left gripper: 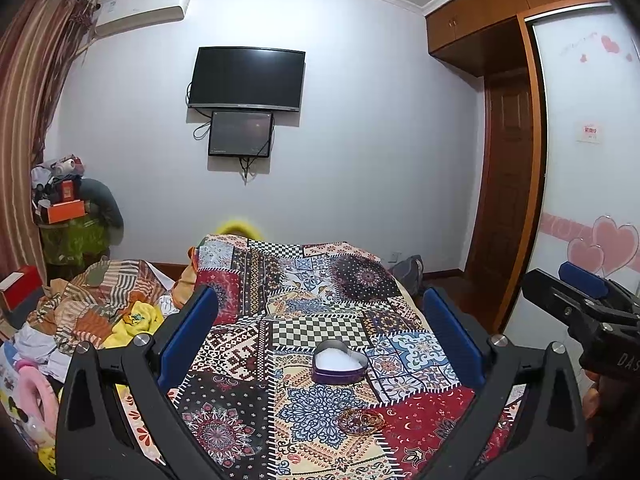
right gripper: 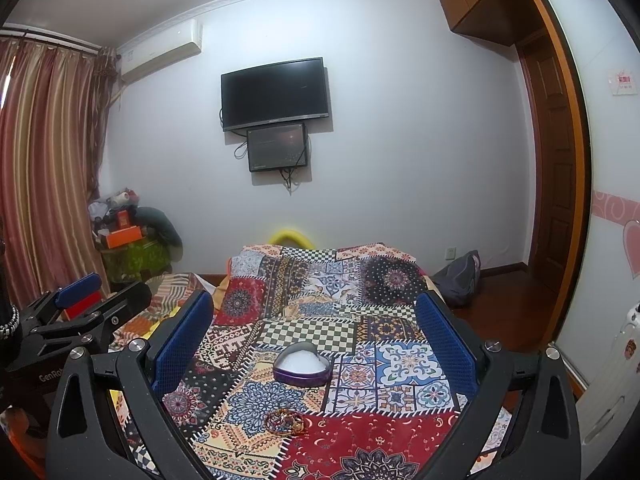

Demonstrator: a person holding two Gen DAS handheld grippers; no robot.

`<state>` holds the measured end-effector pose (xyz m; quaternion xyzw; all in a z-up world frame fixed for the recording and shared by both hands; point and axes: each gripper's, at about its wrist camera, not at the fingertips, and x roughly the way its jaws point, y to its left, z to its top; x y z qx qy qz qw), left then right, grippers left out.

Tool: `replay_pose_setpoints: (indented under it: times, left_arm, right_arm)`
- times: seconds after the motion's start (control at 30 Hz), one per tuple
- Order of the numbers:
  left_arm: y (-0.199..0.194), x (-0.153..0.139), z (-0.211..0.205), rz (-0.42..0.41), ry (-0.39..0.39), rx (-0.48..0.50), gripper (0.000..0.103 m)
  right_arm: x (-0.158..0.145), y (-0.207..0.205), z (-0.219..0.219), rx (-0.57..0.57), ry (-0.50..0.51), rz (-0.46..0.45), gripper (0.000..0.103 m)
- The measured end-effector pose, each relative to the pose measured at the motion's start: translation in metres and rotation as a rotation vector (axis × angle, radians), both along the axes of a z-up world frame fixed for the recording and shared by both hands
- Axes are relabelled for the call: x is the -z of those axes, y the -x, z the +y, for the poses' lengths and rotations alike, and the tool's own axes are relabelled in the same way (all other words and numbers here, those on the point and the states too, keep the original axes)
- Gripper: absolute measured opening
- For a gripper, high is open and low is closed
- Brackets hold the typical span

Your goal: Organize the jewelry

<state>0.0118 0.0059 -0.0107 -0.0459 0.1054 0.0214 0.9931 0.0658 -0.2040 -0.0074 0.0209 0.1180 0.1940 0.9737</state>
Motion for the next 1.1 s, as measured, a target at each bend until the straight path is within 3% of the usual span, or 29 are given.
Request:
replay_pose_setpoints:
  times: [1.1]
  left_arm:
    - [-0.0063,0.0054,-0.0028,0.013,0.004,0.013,0.103]
  right_arm:
    - [0.0048,-0.0049,0.0000,0.001,-0.002,0.016,0.101]
